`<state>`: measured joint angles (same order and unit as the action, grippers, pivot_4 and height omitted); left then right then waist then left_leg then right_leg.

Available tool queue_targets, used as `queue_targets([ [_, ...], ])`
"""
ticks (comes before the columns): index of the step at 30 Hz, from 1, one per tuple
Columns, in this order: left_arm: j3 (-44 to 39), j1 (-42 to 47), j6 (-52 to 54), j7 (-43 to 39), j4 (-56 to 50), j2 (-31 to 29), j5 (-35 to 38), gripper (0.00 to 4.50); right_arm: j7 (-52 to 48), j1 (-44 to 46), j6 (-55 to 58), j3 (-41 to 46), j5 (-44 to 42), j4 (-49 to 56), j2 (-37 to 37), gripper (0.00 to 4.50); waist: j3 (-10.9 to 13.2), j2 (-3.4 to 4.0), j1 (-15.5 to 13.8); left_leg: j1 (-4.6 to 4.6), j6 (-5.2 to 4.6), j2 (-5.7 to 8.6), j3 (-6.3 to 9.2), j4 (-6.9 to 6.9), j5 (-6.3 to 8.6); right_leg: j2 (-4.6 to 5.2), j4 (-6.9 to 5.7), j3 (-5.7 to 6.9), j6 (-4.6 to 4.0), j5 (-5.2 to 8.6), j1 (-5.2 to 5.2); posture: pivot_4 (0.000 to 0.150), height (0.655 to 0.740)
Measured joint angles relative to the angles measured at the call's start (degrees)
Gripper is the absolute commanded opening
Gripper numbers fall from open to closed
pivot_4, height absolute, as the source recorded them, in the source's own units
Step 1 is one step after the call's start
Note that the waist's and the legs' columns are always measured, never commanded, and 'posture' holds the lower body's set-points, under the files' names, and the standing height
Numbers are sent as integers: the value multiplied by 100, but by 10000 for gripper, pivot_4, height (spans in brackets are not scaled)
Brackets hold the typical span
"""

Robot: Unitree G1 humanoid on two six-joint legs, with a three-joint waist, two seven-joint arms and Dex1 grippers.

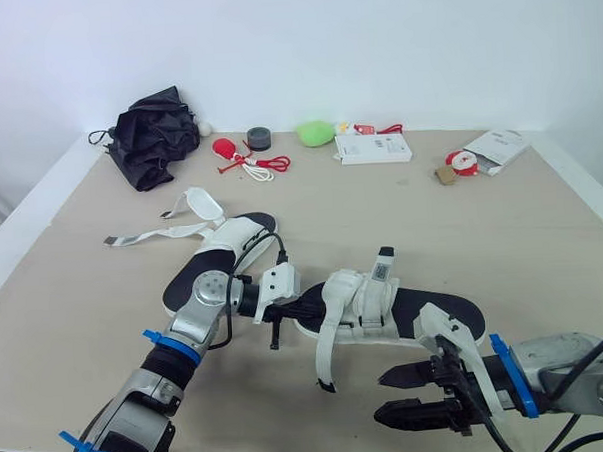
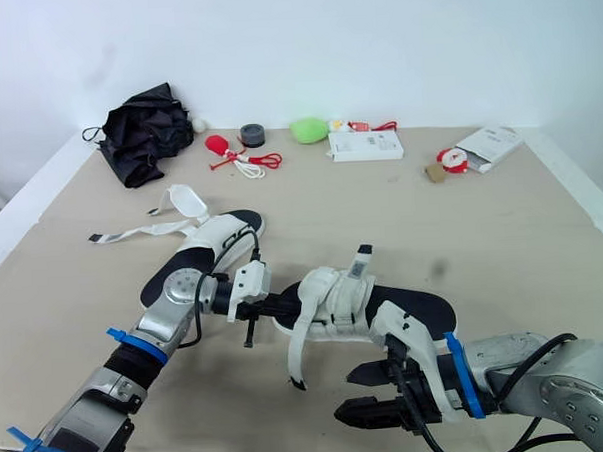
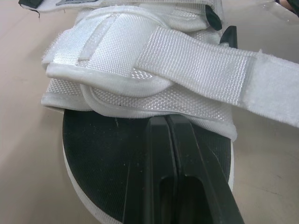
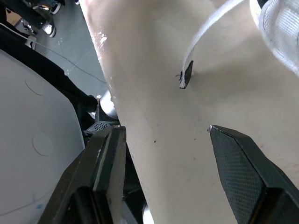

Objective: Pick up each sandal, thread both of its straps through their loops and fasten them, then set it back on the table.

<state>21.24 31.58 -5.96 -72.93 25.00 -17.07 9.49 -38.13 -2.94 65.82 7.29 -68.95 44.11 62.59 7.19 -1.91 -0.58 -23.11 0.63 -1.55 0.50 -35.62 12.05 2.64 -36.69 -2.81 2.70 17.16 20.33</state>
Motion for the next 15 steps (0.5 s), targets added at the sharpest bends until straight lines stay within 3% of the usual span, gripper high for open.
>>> queue_targets([
  [15, 0, 0, 0, -3, 0, 0, 0, 0, 127, 60, 49, -1, -155, -2, 0, 30879, 0, 0, 0, -1, 0, 0, 4, 0, 0, 0, 0, 3, 2, 0, 0, 1500, 7400],
])
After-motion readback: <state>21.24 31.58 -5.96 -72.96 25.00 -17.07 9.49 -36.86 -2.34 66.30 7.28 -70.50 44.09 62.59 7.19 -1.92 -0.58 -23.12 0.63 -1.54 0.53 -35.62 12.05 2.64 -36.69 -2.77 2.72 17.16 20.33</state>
